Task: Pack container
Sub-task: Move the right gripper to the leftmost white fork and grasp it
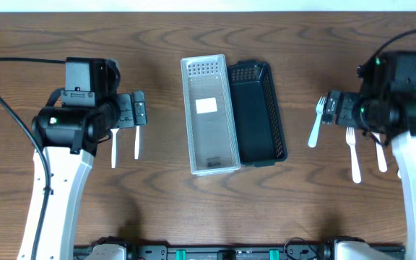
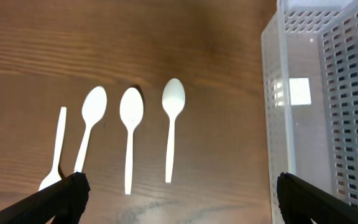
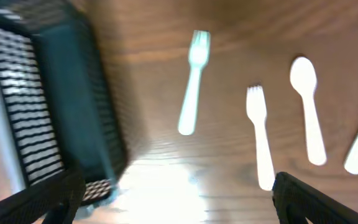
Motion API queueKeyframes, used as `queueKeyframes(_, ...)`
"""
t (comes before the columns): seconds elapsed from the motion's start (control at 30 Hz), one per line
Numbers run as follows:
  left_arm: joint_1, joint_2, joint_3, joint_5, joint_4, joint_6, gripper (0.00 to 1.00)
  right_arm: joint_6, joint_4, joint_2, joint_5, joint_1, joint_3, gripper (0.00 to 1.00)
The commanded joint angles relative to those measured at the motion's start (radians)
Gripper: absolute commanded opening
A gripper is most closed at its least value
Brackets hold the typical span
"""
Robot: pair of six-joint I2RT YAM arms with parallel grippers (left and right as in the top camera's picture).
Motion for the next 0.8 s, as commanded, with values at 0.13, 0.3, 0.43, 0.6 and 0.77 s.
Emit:
queueKeyframes(0.13,0.002,-0.006,0.019,0.000,-0.004,0.013,0.98,0.059,0.040,0.287,0.086,-0.003,0.134,0.99)
queueKeyframes(0.3,0.002,-0.006,0.019,0.000,-0.004,0.013,0.98,0.061,0.082,0.442,0.048,0.014,0.133,0.99)
queueKeyframes(0.43,0.002,-0.006,0.019,0.000,-0.005,0.012,0.98,0.058,0.058,0.532,0.009,0.064,0.131,0.93)
queueKeyframes(0.6,0.002,-0.006,0.019,0.000,-0.004,0.013,0.98,0.057,0.006,0.603,0.010,0.171,0.131,0.86)
queueKeyframes(0.77,0.002,-0.006,0.019,0.000,-0.004,0.013,0.98,0.058,0.012,0.610,0.010,0.244,0.130,0.80)
